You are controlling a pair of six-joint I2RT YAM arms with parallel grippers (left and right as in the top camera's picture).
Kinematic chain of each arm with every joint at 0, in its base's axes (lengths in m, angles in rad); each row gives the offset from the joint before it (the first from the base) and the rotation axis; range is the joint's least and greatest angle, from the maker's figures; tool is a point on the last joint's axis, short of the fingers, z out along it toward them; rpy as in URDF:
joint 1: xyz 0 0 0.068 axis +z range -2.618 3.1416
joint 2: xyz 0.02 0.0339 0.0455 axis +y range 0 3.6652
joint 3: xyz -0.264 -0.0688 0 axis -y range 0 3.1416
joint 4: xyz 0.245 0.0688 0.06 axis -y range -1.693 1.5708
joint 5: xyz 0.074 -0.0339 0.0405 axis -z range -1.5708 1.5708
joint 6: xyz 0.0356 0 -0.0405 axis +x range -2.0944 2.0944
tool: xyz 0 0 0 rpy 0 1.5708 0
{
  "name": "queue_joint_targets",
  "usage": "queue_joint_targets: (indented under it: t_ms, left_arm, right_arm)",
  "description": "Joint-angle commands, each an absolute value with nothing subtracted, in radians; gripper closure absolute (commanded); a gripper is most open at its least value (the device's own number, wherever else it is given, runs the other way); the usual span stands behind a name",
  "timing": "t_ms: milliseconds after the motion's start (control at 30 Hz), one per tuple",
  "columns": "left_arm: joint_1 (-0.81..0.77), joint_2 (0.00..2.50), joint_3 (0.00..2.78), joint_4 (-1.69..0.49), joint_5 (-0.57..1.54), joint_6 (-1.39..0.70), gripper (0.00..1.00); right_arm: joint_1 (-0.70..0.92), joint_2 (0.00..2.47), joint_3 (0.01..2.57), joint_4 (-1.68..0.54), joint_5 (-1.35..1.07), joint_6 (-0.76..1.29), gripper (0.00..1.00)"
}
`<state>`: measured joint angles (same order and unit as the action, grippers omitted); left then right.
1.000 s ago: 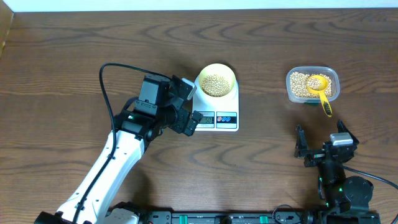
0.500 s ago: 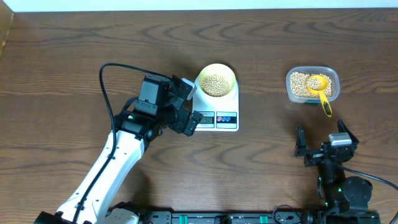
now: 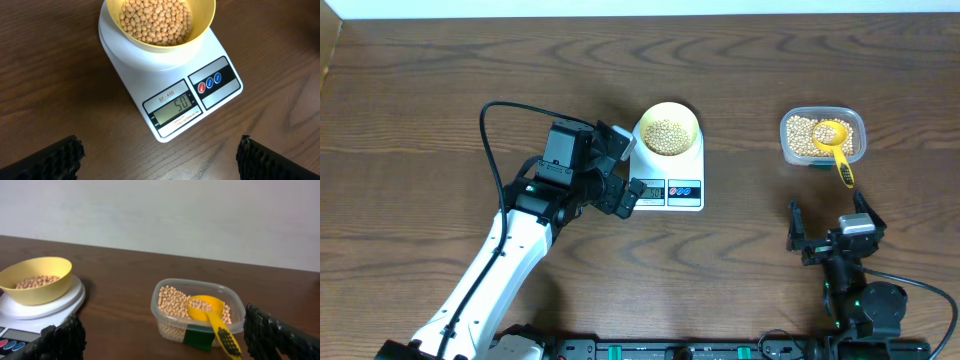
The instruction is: Scoop item into bowl and weigh 50g on scale
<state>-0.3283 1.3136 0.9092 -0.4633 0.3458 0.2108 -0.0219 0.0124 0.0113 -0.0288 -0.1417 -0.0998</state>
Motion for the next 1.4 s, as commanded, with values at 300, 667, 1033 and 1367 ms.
queue_joint_targets:
  t_ms: [300, 667, 1033, 1367]
  left_arm:
    - [-0.324, 1.32, 0.904, -0.463, 0.355, 0.216, 0.0]
    - [-0.324, 1.32, 0.904, -0.463, 0.354, 0.216, 0.0]
    - [-0.324, 1.32, 0.904, -0.463, 0.355, 0.216, 0.0]
    - [-0.324, 1.32, 0.904, -0.463, 0.354, 0.216, 0.0]
  right_arm:
    - [-0.013, 0.006, 0.005, -0.065, -0.115, -0.114, 0.01]
    - [-0.013, 0.005, 0.006, -0.067, -0.111, -0.113, 0.01]
    - [-0.013, 0.006, 0.006, -0.067, -0.111, -0.113, 0.01]
    - [-0.013, 0.006, 0.006, -0.067, -0.111, -0.113, 0.01]
